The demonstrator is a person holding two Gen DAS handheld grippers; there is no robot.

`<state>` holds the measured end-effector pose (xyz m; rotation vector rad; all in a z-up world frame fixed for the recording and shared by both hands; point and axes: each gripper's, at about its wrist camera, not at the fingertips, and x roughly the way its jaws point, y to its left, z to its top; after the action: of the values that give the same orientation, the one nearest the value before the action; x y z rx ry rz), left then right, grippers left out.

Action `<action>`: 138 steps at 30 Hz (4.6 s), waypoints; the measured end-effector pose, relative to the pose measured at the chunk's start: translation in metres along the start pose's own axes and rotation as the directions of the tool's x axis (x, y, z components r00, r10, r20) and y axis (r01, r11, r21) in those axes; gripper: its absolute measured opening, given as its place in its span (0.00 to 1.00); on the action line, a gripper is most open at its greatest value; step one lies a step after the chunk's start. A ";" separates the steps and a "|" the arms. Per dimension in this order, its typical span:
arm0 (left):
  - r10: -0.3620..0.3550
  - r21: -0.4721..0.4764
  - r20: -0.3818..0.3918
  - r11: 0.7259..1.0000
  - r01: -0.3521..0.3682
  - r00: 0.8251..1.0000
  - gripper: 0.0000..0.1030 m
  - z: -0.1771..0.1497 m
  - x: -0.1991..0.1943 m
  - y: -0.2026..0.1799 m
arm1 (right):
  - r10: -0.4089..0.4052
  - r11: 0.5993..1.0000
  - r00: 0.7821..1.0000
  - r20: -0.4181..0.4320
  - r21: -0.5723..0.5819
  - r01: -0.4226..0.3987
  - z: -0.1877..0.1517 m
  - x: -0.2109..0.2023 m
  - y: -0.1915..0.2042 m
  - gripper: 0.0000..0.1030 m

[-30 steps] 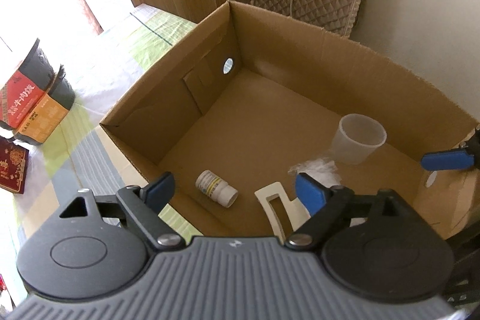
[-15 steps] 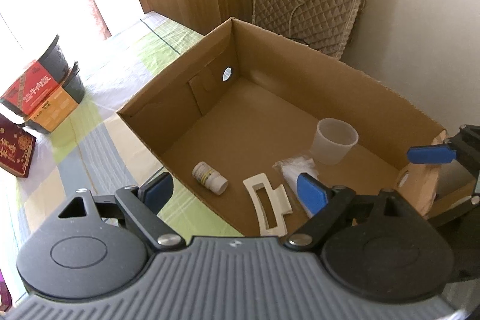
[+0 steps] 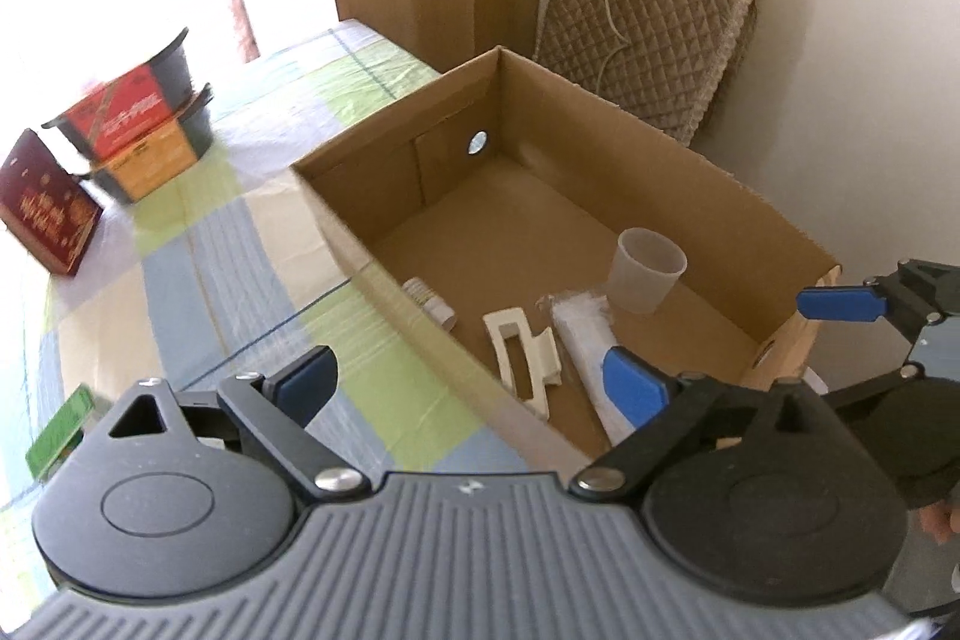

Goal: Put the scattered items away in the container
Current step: 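Lift both tools out of the box and move toward the table items, then grasp the white-green medicine box with the left tool while the right tool grasps the clear bag, then carry the medicine box and clear bag over the cardboard box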

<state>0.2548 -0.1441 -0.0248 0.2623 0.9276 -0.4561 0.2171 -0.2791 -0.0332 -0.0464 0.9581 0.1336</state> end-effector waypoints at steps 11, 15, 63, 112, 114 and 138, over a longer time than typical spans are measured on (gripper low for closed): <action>0.018 -0.124 0.034 0.992 -0.014 0.999 0.95 -0.035 -0.039 0.018 | -0.002 1.000 0.999 0.041 -0.024 0.003 -0.014 -0.028 0.021 1.00; 0.024 -0.148 0.034 0.989 -0.019 0.999 0.95 -0.047 -0.049 0.021 | 0.000 0.999 0.999 0.046 -0.033 0.001 -0.021 -0.037 0.028 1.00; 0.230 -0.373 -0.011 0.902 -0.218 0.973 0.88 -0.200 -0.106 0.154 | 0.366 0.900 0.931 0.004 -0.258 -0.353 -0.047 -0.004 0.158 1.00; 0.055 -0.144 -0.083 0.987 -0.067 0.995 0.32 -0.158 0.030 0.248 | 0.475 0.670 0.843 -0.251 -0.518 -0.532 0.014 0.170 0.251 0.54; 0.057 -0.146 -0.072 0.987 -0.067 0.996 0.32 -0.152 0.022 0.243 | 0.478 0.688 0.846 -0.237 -0.498 -0.528 0.017 0.161 0.244 0.54; -0.165 0.023 0.163 0.986 0.163 0.973 0.32 -0.028 -0.036 0.086 | 0.409 0.823 0.912 0.024 -0.441 -0.358 0.055 -0.002 0.047 0.54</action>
<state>0.2580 -0.0482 -0.0094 0.1543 0.7887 -0.6252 0.2542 -0.2277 0.0012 -0.2495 0.7942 0.7182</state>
